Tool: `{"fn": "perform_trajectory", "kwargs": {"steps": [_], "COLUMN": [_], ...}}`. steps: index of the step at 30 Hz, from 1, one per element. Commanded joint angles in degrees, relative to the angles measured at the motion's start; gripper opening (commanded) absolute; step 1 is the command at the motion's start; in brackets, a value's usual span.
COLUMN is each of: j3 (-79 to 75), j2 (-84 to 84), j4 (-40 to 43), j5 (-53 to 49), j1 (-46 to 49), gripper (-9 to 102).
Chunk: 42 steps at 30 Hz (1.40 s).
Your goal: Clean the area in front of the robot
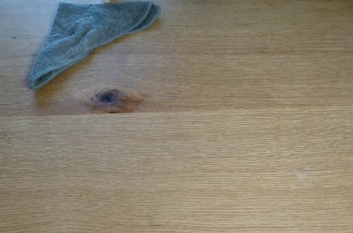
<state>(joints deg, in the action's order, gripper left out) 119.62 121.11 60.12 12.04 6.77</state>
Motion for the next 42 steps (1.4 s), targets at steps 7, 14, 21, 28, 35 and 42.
{"fn": "perform_trajectory", "kwargs": {"steps": [7, 14, 21, 28, 35, 42], "j3": [10.9, 37.8, 54.2, 63.5, 73.8, 72.9], "j2": [25.3, 49.2, 58.9, 66.9, 68.3, 68.3], "j4": [7.6, 3.3, 4.2, 11.3, 12.2, 12.3], "j5": [2.4, -2.3, -4.2, -4.9, -8.7, -8.6], "j1": [-3.6, -6.6, -7.5, -8.0, -4.6, -5.5], "gripper": [0, 0, 0, 0, 0, 0]}}
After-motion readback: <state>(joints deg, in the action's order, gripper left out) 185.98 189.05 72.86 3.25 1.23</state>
